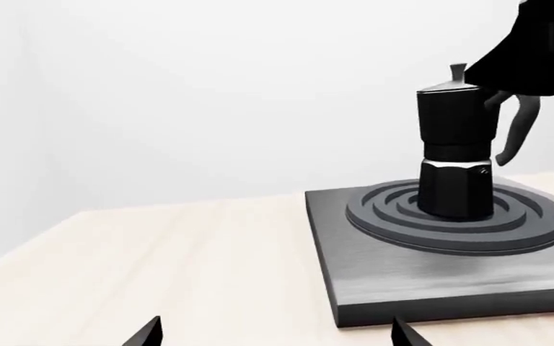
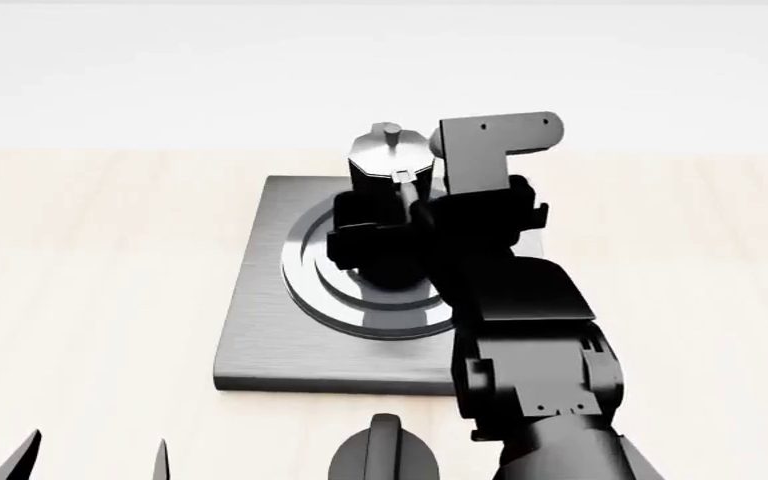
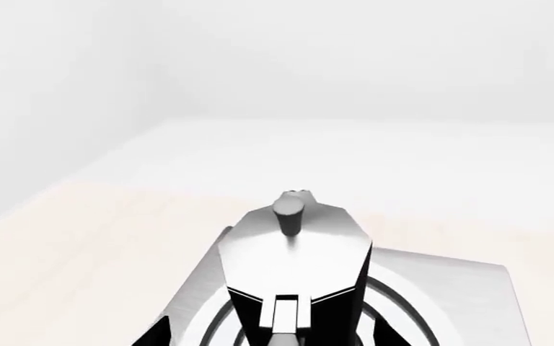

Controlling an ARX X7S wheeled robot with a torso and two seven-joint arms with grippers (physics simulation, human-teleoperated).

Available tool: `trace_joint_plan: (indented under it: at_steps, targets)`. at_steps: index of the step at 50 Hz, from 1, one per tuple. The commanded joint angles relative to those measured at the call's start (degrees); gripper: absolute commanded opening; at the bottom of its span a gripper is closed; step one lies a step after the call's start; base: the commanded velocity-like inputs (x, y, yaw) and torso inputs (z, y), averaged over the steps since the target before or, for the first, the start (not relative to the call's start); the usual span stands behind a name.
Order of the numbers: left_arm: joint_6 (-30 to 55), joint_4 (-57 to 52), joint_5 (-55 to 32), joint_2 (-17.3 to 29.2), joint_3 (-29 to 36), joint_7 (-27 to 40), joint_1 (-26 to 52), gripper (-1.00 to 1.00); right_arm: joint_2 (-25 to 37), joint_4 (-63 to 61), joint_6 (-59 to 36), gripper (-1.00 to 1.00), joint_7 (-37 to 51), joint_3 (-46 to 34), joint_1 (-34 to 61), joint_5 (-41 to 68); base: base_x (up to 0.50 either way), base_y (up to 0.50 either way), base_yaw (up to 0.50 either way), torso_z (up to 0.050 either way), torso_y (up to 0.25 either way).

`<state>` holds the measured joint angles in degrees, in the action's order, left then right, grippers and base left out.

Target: Put the moka pot on the stove.

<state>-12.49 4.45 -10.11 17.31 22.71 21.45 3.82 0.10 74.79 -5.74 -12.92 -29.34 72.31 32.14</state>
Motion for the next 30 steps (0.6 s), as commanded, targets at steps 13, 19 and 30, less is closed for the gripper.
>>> trace_joint_plan:
  at_steps: [13, 19, 30]
  targets:
    - [-1.84, 0.72, -0.07, -0.19, -0.11, -0.07, 0.09, 1.0, -0.09, 0.2, 3.4, 1.0, -3.53, 0.22, 0.14, 0.27, 0.0, 0.0, 0.0, 0.0, 0.0]
    - [-1.88, 0.74, -0.08, -0.13, -0.02, 0.01, 0.12, 1.0, -0.09, 0.2, 4.04, 1.0, -4.0, -0.86, 0.23, 1.16, 0.0, 0.0, 0.0, 0.0, 0.0]
    - [-2.0, 0.78, -0.08, -0.01, 0.17, 0.11, 0.18, 1.0, -0.08, 0.2, 4.56, 1.0, -4.43, 3.41, 0.31, -2.04, 0.0, 0.0, 0.0, 0.0, 0.0]
